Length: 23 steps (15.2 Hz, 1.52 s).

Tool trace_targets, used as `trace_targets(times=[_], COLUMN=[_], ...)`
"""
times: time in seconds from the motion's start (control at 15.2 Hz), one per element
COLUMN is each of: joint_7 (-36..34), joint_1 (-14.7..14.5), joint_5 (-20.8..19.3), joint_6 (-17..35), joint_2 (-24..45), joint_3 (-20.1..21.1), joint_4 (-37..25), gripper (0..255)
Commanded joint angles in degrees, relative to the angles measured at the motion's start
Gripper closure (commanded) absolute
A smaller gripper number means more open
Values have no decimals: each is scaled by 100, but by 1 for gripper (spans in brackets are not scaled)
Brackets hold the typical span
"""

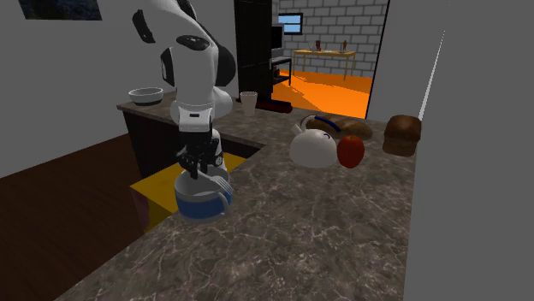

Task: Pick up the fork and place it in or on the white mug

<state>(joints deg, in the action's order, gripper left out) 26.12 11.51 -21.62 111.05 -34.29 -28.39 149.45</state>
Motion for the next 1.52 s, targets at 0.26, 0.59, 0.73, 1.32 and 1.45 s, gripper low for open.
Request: trace_targets(times=[0.26,0.59,0.73,1.32,1.45], joint_7=[-2,-2,-2,29,29], joint_1=[-2,-2,-2,-74,-74], joint_5=[-4,-3,-3,186,186], joint_6=[30,30,30,-734,-734], joint_2=[13,14,14,-131,-131], joint_3=[-8,-8,-8,217,217], joint_4=[16,15,15,-601,-601], gripper=[255,0,0,0,0])
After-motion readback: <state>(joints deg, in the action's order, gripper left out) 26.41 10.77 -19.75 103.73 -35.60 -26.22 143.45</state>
